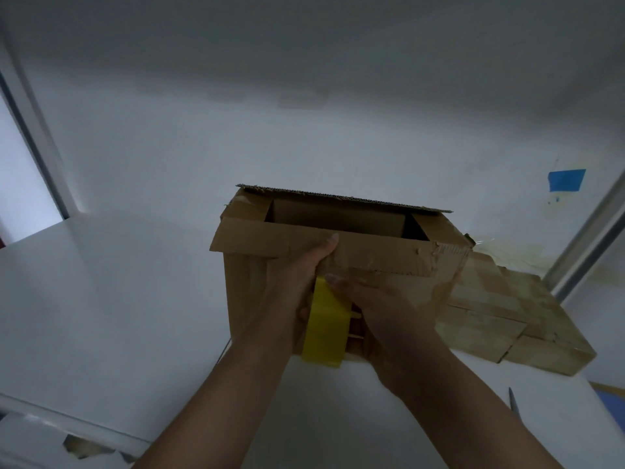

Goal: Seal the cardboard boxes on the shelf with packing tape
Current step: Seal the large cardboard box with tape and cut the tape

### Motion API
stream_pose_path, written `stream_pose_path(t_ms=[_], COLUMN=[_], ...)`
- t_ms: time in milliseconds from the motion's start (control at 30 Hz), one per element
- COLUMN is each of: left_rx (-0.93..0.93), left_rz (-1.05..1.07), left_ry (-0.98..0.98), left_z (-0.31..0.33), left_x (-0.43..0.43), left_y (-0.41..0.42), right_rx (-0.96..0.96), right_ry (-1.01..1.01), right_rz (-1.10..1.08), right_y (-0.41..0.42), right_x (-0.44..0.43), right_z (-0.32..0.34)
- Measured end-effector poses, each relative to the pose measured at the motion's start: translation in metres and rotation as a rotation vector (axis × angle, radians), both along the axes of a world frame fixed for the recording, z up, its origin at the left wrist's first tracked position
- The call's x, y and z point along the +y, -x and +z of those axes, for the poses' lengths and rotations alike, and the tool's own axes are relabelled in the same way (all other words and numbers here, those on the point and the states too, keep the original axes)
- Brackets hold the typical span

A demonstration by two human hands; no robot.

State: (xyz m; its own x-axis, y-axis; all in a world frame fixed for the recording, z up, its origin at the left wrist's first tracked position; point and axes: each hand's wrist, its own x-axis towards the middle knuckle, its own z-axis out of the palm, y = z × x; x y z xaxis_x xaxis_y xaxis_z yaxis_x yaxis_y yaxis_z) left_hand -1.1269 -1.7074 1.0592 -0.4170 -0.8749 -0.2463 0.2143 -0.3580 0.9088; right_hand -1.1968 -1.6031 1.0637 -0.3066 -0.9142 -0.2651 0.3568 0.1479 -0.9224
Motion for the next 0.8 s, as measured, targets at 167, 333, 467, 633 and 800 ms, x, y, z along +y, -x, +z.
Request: stream_pose_path(t_ms=[167,333,467,633,800], left_rx=[-0.046,-0.01,-0.07,-0.073,-0.043], left_rz=[0.039,0.043,0.048,-0.057,-0.049], left_ry=[-0.013,-0.018,0.037,0.082,0.223], left_z=[-0.005,-0.004,-0.002,-0.003,-0.004], left_x=[-0.002,0.003,0.004,0.005,0.008], left_y=[0.004,0.002,-0.001,-0.01,-0.02], right_rx=[0.069,0.162,0.131,0.169,0.2], right_ry=[-0.009,0.013,0.023,0.082,0.115], right_rz=[0.016,-0.018,-0.025,-0.085,-0.107], right_y=[0.005,0.007,0.005,0.005,0.005], right_x=[0.002,-0.002,-0.006,-0.006,-0.009], right_z=[-0.007,-0.011,-0.014,-0.02,-0.022])
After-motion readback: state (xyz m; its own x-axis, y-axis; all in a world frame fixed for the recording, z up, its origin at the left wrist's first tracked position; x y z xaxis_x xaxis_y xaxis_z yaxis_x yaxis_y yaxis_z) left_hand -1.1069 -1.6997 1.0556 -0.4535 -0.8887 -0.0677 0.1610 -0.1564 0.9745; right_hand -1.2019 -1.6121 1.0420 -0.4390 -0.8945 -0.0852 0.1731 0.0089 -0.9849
